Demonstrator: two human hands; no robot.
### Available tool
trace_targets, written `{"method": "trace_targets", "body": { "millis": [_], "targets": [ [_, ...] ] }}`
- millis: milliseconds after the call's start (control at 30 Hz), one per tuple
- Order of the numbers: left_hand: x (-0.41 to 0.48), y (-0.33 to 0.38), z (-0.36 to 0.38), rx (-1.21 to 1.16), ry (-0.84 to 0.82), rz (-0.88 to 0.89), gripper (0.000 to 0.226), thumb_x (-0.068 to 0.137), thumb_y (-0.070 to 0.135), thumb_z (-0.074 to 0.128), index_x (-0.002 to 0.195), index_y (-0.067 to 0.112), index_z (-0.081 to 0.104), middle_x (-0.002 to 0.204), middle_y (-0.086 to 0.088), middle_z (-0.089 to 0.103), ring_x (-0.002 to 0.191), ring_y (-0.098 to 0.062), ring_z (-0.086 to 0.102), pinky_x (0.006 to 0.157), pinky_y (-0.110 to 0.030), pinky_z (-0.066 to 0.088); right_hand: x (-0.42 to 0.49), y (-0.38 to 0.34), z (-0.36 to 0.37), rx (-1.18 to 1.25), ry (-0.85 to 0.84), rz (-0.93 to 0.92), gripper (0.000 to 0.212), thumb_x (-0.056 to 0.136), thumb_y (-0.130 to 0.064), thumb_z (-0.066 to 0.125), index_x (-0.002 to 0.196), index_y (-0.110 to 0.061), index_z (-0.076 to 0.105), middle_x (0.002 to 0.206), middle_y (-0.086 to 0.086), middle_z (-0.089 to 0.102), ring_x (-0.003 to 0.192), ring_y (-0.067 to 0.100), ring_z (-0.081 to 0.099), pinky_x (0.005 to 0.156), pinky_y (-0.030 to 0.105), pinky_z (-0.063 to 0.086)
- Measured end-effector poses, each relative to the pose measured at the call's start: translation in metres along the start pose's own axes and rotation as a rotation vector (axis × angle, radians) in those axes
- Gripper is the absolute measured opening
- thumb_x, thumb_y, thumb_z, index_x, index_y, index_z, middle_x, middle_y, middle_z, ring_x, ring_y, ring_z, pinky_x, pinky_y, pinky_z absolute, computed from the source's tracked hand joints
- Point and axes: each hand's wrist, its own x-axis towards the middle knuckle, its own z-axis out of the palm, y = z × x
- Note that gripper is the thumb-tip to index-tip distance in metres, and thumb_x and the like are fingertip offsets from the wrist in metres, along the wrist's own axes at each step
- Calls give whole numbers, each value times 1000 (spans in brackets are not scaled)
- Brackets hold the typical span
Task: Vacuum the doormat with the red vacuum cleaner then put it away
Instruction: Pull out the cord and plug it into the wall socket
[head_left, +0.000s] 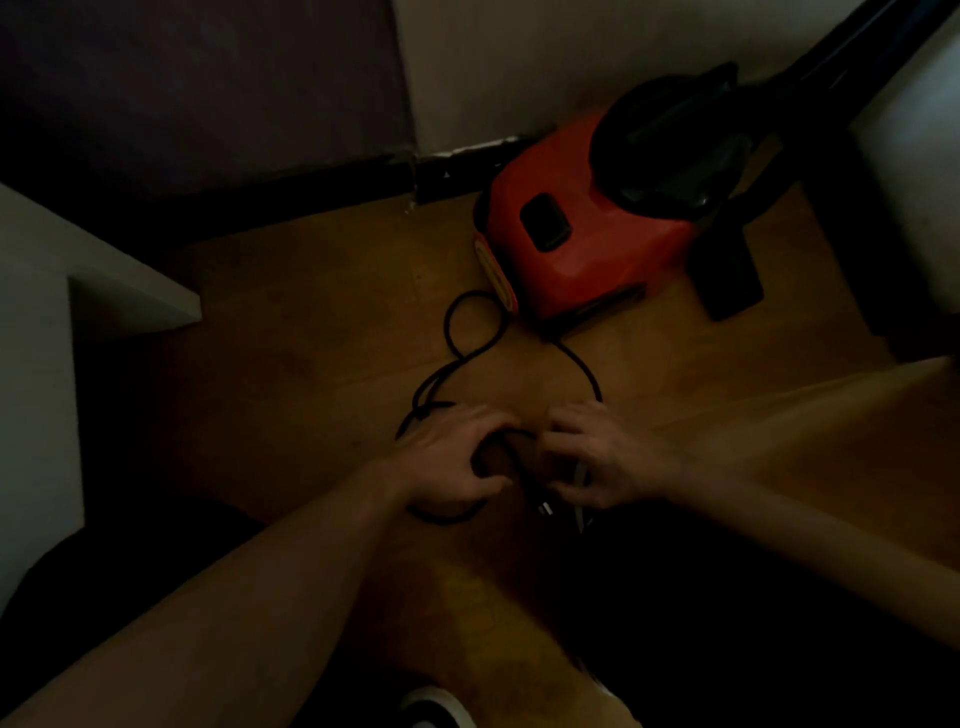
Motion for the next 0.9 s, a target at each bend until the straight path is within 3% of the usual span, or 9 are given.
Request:
{"method": "trace_targets", "body": {
  "millis": [133,267,467,600,733,833,900],
  "targets": [
    [-1,-8,12,25,-45,-29,73,83,57,66,146,37,35,143,10,41,133,-14,37,110,-37,34,-7,6,11,1,-45,8,49,76,-37,84,112,-30,52,107,3,58,95,22,55,78,32,43],
    [2,-6,20,190,-27,19,63,85,57,62,141,37,40,124,7,38,117,-13,35,102,-34,31,-5,11,13,-17,-120,34,53,74,-34,84,116,-30,52,110,5,60,96,29,59,77,40,49],
    [9,-3,36,360,-23,78,47,93,36,61,138,34,47,117,0,40,111,-18,40,86,-31,26,0,12,19,18,-105,53,53,72,-33,82,119,-31,56,110,4,60,95,27,57,75,38,47],
    [21,10,41,336,54,33,34,96,26,56,130,24,51,127,-5,44,119,-24,42,95,-35,33,-2,12,21,43,-48,22,47,73,-30,79,116,-26,60,108,5,60,90,28,60,72,40,52],
    [24,6,41,364,67,95,31,95,18,58,125,19,54,128,-5,49,119,-26,47,99,-37,36,-2,12,19,60,-30,32,45,74,-29,80,116,-21,65,104,6,61,91,27,58,72,40,52],
    [21,-2,34,353,28,132,28,97,21,58,124,18,51,124,-2,47,113,-21,47,92,-32,36,2,3,5,196,-25,122,44,82,-38,69,121,-19,66,100,-10,50,94,8,45,78,25,44],
    [19,-1,16,202,26,100,23,101,26,52,122,16,52,120,-1,47,104,-17,47,89,-31,38,6,-3,-9,398,-24,218,46,89,-41,65,129,-19,63,108,-15,52,102,-3,48,87,15,40]
  ]
}}
